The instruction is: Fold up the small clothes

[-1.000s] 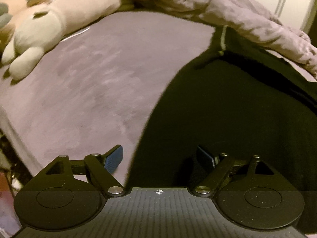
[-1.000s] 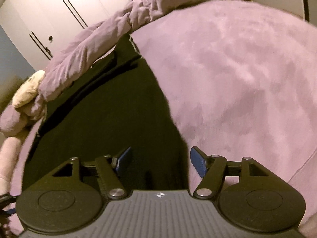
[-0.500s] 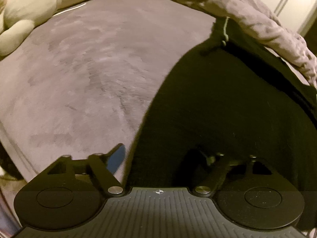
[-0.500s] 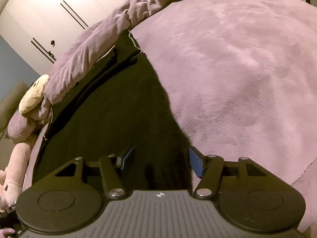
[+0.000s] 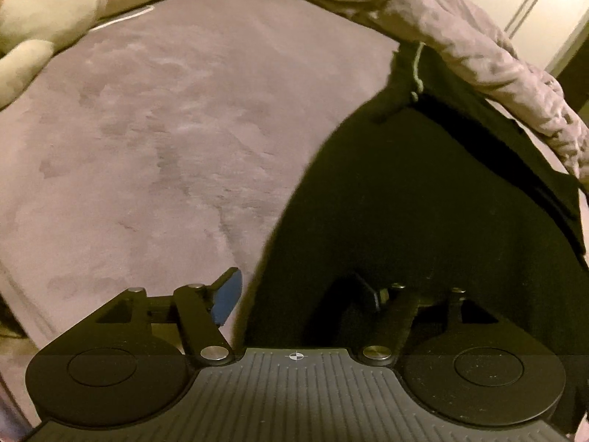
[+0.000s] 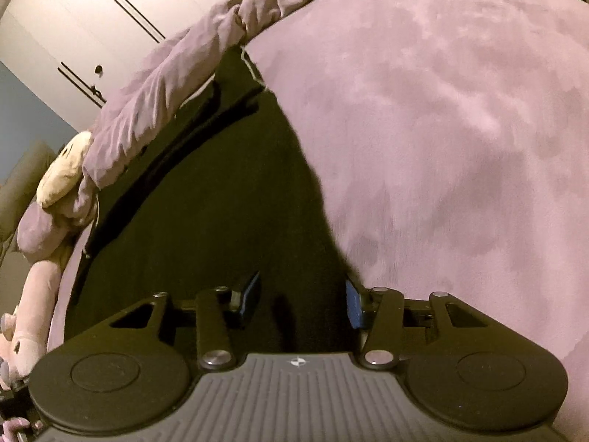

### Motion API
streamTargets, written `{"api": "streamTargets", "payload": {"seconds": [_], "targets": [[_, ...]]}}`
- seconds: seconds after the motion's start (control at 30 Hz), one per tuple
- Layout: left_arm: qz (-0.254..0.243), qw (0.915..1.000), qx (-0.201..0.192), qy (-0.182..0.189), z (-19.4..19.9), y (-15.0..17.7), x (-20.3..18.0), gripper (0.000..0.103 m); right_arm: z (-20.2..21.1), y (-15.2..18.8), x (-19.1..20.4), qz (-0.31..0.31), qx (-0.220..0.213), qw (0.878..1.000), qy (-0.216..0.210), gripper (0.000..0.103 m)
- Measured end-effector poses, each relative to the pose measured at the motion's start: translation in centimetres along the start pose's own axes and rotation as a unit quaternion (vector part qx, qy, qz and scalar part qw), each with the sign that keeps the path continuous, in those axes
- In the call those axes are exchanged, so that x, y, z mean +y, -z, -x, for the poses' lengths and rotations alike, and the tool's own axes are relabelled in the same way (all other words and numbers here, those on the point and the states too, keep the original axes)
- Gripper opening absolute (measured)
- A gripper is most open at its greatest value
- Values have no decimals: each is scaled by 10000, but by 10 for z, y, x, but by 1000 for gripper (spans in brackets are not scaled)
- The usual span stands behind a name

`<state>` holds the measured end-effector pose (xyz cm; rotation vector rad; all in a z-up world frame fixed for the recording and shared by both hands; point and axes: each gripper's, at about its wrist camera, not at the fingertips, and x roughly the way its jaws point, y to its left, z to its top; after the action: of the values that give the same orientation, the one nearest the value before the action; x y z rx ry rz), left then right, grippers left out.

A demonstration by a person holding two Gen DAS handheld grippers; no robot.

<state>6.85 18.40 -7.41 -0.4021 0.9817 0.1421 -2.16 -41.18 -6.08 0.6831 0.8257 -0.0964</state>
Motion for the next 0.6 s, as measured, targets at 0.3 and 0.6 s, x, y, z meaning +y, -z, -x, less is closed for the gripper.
{"api": "streamTargets", "payload": {"seconds": [0.3,0.6], "targets": [[-684,9976,132,65,-7,-6,-11,38,-13,-11,6,573,420,9974,-121,25],[-952,9946,307,262,-1,-6,-5,21,-8,0,10,1139,890,9894,-144,16]]}}
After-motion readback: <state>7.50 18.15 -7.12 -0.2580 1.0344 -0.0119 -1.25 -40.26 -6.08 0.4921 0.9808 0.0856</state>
